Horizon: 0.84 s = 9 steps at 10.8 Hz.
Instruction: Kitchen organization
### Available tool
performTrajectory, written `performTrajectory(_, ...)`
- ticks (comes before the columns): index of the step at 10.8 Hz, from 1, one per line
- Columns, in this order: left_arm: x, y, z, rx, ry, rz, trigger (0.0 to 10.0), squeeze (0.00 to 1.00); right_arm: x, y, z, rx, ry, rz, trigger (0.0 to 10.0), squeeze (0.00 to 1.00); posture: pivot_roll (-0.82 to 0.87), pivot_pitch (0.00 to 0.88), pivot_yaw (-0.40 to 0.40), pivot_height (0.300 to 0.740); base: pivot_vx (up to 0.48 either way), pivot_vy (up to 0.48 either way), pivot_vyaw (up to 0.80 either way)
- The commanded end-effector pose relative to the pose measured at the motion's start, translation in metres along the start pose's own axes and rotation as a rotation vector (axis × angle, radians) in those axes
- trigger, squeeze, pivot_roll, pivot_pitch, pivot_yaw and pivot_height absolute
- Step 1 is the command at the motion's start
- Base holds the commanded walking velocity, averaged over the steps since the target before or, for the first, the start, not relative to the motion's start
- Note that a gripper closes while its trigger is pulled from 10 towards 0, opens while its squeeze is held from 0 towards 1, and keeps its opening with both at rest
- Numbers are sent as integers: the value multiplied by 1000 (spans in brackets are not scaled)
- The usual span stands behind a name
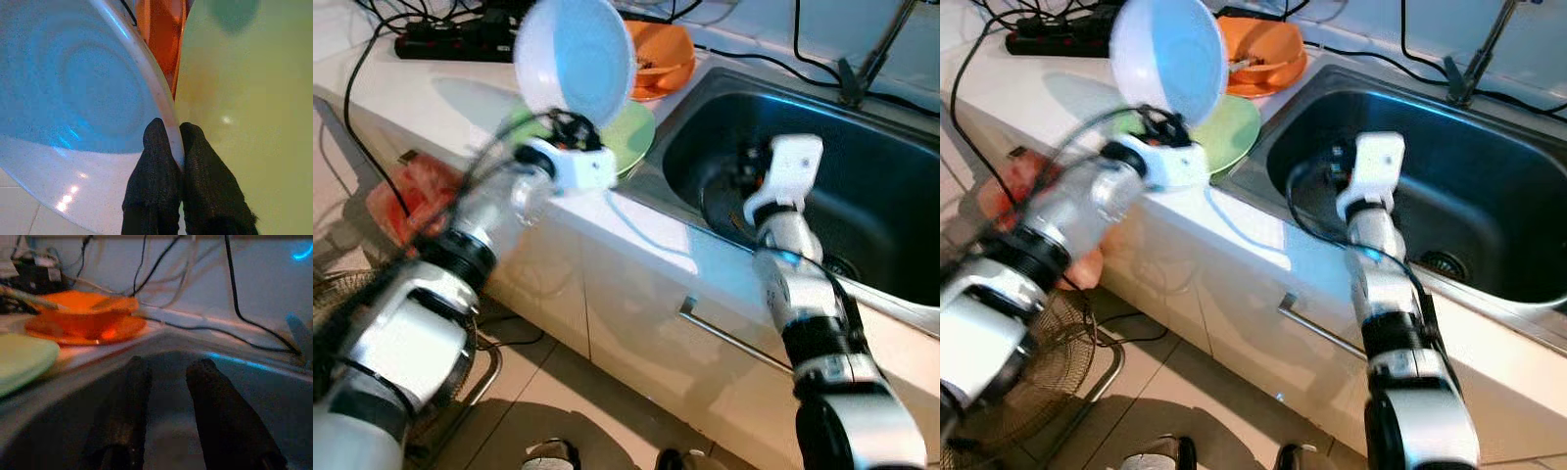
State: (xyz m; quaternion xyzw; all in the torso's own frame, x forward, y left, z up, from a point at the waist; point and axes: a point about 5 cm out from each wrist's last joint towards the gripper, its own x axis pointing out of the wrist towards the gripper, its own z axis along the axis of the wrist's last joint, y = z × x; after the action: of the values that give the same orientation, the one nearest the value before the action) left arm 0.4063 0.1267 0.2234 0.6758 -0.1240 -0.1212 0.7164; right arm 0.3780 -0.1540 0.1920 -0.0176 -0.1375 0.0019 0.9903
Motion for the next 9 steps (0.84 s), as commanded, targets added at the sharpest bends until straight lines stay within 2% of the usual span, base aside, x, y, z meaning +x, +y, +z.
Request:
performTrajectory(1, 1, 9, 5, -8, -15, 52, 10000, 0, 2, -5, 2, 0, -7, -13, 10000, 0, 55, 4, -11, 740, 0, 0, 0)
performTrajectory(7, 2, 1, 13, 26, -29, 44, 10000, 0, 8, -3, 6, -4, -32, 0, 10000, 0, 50, 0, -10, 740, 0, 0, 0)
performTrajectory(9, 3, -12, 22, 55, -69, -1, 10000, 0, 10, -1, 10, -9, -47, 31, 10000, 0, 54, 0, -16, 740, 0, 0, 0)
